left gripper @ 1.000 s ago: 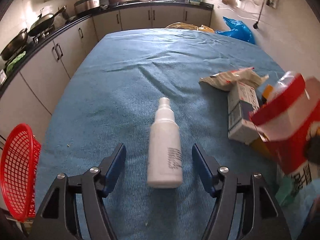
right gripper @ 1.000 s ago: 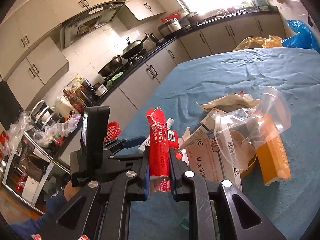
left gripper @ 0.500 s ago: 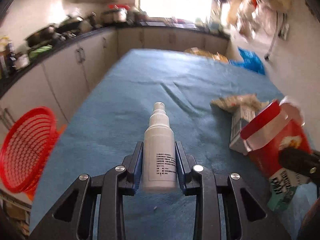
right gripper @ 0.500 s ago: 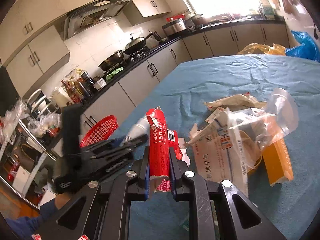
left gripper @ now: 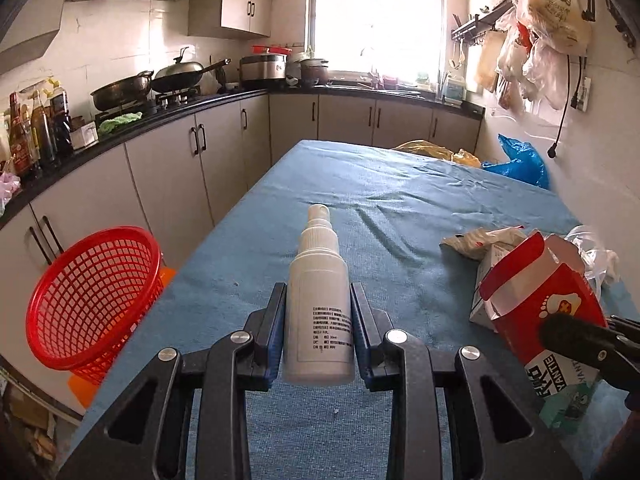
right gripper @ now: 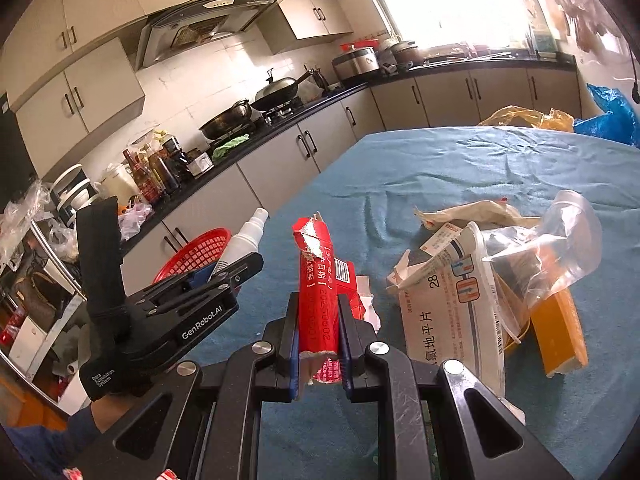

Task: Collect trash
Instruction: 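Lift the spray bottle and red tube box and turn toward the red basket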

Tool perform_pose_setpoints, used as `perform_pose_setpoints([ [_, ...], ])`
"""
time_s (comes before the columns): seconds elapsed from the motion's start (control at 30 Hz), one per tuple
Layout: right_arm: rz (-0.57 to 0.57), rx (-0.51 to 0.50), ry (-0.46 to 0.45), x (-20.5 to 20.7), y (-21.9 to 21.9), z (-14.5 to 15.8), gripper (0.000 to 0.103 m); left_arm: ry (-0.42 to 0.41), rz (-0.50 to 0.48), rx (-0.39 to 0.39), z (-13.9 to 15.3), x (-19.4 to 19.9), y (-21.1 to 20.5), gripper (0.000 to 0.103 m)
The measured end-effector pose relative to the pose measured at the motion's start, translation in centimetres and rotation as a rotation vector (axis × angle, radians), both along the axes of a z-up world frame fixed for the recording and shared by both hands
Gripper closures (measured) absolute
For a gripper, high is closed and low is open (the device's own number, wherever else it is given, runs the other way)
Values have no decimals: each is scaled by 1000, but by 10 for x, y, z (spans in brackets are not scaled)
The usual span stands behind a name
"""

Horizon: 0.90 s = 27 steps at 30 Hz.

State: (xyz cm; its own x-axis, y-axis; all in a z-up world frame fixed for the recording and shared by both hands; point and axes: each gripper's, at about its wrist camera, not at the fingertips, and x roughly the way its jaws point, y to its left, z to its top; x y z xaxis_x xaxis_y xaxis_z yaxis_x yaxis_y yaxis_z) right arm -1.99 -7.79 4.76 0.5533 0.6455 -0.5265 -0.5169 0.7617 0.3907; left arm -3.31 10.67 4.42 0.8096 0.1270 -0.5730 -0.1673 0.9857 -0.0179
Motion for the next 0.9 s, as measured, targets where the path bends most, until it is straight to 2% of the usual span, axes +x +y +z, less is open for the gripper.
perform_pose_setpoints([
  [0.4, 8, 10, -12, -3, -1, 2, 86, -49, 40, 103, 7, -10, -14, 74],
  [0.9, 14, 19, -16, -5, -4, 4, 86, -67, 64, 141, 8, -12, -22, 74],
])
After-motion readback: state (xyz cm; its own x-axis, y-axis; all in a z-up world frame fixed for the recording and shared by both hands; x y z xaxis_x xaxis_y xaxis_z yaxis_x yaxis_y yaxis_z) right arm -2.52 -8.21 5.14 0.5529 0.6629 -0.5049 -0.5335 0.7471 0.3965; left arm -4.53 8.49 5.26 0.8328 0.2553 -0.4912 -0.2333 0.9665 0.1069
